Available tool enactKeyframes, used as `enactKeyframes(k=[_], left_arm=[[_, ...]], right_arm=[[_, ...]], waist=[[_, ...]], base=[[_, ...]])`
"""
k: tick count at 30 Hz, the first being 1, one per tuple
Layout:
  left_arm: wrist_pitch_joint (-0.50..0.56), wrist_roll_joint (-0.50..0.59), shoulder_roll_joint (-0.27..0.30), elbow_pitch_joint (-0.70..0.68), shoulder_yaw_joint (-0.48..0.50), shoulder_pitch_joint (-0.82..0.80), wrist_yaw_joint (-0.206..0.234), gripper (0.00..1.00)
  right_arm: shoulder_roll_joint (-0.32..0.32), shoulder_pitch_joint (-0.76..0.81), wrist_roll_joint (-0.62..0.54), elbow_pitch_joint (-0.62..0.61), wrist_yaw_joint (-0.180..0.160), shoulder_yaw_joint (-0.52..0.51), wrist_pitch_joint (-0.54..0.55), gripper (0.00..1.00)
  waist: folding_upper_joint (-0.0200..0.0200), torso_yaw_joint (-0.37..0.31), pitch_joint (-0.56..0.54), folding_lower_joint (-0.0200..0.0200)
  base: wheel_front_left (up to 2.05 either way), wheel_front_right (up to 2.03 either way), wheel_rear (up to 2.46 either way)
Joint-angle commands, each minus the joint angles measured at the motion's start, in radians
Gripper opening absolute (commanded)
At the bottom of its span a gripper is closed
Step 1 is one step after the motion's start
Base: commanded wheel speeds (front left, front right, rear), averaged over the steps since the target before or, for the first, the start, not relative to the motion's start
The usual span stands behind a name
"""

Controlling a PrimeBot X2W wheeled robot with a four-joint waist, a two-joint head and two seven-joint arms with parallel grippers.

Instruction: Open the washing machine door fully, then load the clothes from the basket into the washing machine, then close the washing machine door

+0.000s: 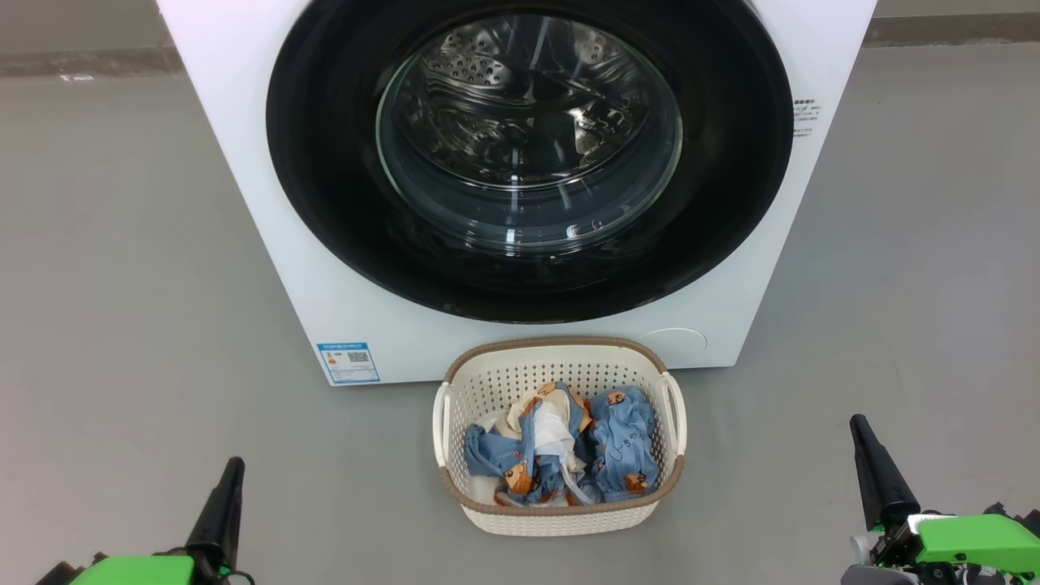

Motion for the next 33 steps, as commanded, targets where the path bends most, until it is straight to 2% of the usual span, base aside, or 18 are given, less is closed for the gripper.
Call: enactKeyframes(k=[1, 33], left_arm=[[0.006, 0.014, 0.013, -0.019, 0.036, -0.044, -0.003, 0.00], [0.006, 0.015, 0.013, -0.019, 0.036, -0.044, -0.003, 0.00]], right_arm=[[-0.004, -0.041, -0.005, -0.025, 0.002, 0.022, 0.008, 0.00], [-0.004, -0.041, -0.005, -0.025, 0.002, 0.022, 0.008, 0.00]], waist=[[-0.0001, 0.000, 0.000, 0.0000], [-0.0001, 0.000, 0.000, 0.0000]], base=[[0.00, 0.00, 0.00], [0.00, 0.00, 0.00]])
